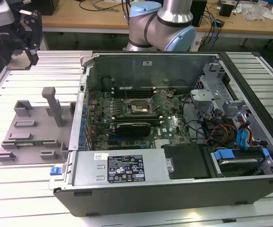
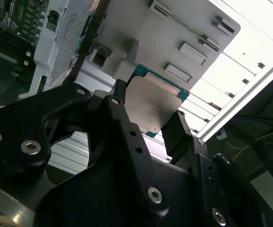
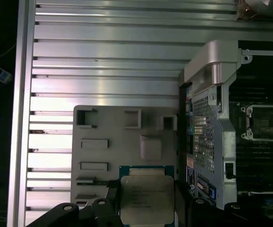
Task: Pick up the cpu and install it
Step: 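Pick up the cpu and move it towards the insertion slot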
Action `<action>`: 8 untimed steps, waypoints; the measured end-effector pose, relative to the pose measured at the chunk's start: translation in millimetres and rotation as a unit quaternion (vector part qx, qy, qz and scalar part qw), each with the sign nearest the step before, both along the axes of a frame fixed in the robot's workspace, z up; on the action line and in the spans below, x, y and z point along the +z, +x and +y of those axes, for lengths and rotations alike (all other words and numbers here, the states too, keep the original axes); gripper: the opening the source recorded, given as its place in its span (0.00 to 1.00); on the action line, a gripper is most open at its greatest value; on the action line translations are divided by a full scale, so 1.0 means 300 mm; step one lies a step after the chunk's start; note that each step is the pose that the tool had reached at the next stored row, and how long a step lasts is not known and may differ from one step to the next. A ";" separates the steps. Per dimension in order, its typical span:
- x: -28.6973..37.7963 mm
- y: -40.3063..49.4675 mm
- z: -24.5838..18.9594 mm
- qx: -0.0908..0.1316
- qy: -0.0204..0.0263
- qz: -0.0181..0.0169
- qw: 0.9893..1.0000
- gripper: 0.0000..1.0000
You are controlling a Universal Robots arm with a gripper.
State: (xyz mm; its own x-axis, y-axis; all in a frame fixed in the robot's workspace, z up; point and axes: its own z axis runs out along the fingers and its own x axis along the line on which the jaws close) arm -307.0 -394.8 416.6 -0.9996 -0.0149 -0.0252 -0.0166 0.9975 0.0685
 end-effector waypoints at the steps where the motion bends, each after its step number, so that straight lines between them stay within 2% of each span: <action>1: 0.000 0.012 0.000 0.000 0.000 0.000 1.000 0.55; 8: 0.000 0.061 0.000 0.000 0.000 0.000 1.000 0.55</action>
